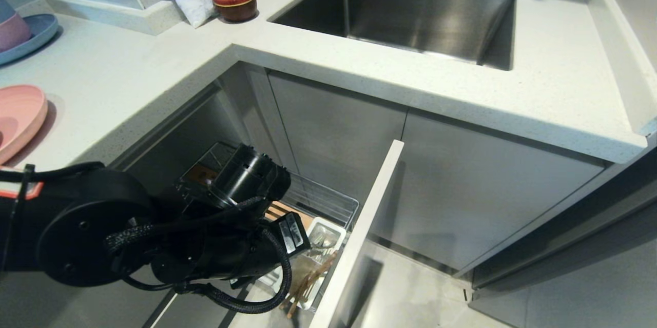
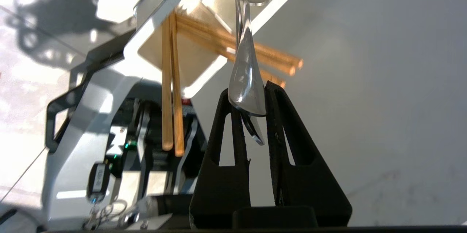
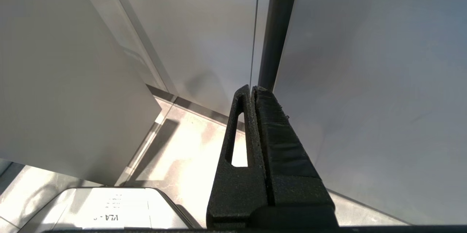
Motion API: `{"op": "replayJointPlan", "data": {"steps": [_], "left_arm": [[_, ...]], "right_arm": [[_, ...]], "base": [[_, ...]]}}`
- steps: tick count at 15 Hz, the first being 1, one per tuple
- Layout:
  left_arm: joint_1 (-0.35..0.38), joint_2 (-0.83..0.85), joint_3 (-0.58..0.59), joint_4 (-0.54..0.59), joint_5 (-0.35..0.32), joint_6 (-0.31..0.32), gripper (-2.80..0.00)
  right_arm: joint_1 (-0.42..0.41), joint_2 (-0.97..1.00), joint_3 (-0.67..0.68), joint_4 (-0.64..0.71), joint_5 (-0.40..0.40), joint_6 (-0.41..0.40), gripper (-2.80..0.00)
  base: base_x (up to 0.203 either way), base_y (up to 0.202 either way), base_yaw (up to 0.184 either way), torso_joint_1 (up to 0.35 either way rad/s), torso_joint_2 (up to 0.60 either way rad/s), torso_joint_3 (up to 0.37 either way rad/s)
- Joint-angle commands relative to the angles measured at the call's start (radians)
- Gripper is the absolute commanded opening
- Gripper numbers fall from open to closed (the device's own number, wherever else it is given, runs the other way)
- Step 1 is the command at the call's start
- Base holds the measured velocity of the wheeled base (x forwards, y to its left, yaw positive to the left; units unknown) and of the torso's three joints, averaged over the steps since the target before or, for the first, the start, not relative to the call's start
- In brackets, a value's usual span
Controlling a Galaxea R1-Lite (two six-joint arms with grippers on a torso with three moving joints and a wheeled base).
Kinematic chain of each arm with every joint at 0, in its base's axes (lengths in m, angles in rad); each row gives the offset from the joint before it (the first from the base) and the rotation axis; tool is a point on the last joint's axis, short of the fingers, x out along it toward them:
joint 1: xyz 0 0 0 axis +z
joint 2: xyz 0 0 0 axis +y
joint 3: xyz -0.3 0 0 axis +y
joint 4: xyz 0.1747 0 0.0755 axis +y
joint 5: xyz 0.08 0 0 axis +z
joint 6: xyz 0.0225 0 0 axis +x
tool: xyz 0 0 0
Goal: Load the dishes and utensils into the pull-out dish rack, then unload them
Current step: Take the spoon out of the cupboard
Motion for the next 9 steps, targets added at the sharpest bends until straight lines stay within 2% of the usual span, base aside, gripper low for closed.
{"op": "replayJointPlan", "data": {"steps": [1,9], "left_arm": [[-0.005,-0.008,-0.013,0.029,0.002,-0.006,-2.80],[-0.005,-0.072,-0.024,0.020,0.023,-0.007,-2.80]], "right_arm": [[0.000,-0.004,0.002,0.000,0.000,0.000,-2.80],[0.000,-0.004,0.002,0.000,0.000,0.000,-2.80]], "base": [[0.000,0.000,0.000,0.000,0.00,0.000],[0.000,0.000,0.000,0.000,0.00,0.000]]}}
